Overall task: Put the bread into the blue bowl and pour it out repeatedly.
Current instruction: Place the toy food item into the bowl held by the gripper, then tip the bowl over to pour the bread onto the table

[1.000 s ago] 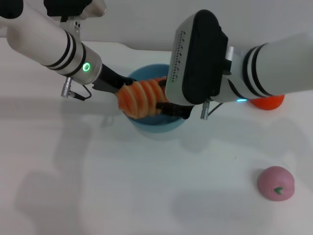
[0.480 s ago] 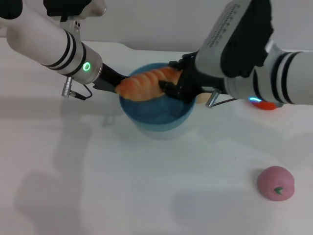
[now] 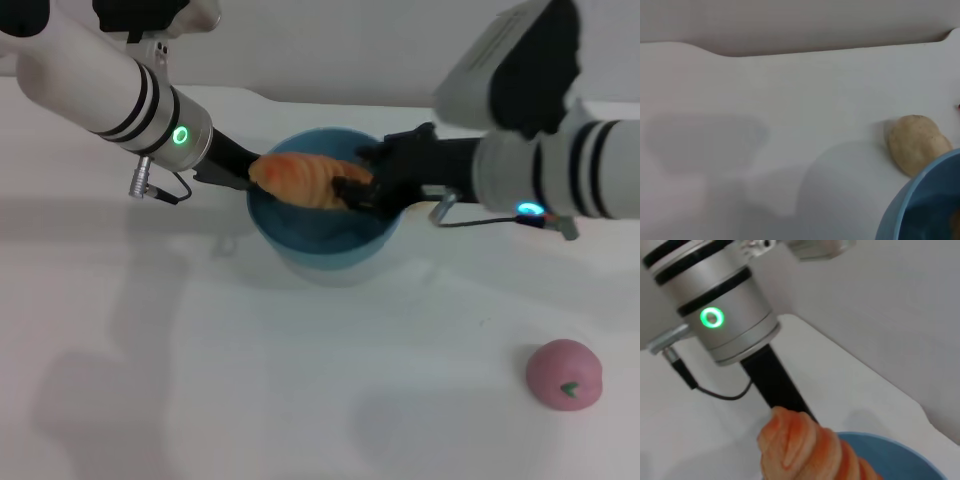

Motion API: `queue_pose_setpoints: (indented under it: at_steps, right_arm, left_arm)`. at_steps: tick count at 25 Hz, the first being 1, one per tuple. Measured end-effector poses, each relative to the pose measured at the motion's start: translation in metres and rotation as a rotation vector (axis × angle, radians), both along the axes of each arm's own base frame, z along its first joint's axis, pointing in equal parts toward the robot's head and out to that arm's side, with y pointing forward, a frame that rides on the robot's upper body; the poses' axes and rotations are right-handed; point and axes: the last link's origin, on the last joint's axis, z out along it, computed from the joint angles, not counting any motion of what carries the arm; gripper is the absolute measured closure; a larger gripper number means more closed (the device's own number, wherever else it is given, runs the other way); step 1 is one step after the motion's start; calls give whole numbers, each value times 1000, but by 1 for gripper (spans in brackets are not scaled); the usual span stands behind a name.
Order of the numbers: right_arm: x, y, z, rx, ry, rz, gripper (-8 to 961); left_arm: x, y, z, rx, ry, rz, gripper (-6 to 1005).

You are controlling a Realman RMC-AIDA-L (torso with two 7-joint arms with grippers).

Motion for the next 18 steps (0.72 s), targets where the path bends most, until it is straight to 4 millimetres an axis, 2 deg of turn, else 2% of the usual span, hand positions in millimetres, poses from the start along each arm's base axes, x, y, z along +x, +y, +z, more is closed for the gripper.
queue_pose_setpoints:
  at_steps: [12, 18]
  right_arm:
    - [26, 8, 29, 97, -61, -75, 474]
    - [31, 14, 48, 169, -48, -87, 473]
  left_arm:
    - [0, 0, 1, 4, -5, 5, 1001]
    - [-2, 1, 3, 16, -9, 9, 1000]
